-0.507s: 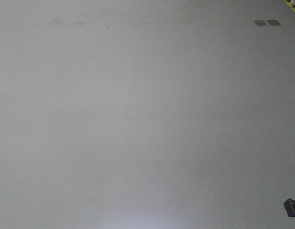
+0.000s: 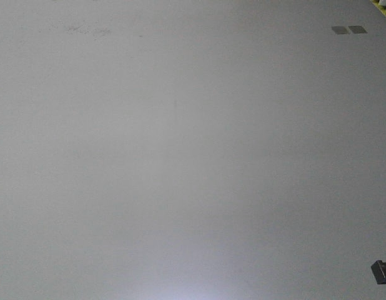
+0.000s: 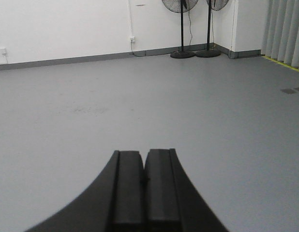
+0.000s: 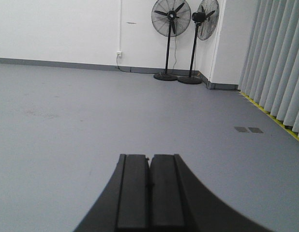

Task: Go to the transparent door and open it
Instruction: 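Drive the base forward across the grey floor toward the wall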

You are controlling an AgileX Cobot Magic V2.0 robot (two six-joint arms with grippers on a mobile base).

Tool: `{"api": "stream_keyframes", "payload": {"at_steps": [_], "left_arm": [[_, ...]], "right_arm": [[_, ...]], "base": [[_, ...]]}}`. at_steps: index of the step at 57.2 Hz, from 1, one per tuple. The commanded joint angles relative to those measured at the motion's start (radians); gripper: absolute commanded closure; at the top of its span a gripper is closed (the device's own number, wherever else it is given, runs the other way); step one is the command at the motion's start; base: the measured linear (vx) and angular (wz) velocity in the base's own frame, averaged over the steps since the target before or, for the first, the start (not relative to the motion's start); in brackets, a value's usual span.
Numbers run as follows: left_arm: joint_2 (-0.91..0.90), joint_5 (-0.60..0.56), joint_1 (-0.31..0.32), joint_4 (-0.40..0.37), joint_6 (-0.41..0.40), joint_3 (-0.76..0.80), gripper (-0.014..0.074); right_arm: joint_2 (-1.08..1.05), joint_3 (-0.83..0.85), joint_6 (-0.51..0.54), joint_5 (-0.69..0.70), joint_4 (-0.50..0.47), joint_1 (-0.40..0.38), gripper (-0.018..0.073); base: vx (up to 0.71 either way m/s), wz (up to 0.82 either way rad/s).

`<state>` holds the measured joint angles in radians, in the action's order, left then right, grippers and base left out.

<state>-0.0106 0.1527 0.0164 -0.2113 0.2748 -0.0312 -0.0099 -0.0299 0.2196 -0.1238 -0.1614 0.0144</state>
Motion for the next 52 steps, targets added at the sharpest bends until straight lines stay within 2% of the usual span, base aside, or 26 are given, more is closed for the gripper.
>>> {"api": "stream_keyframes", "payload": {"at_steps": [1,31,52], "left_arm": [[-0.015,-0.087,0.005,-0.012,-0.007,-0.015,0.0599],[-0.015,-0.087,0.005,-0.012,-0.007,-0.015,0.0599],[-0.015,-0.087,0.005,-0.012,-0.007,-0.015,0.0599]], "right_arm": [[-0.017,-0.004,0.001,0.08,-0.002,-0.006,0.0561],[-0.017,-0.004,0.001,0.08,-0.002,-0.006,0.0561],[-0.017,-0.004,0.001,0.08,-0.002,-0.006,0.0561]], "base": [[0.0,-0.01],[0.02,0.01],[0.16,0.13]]}}
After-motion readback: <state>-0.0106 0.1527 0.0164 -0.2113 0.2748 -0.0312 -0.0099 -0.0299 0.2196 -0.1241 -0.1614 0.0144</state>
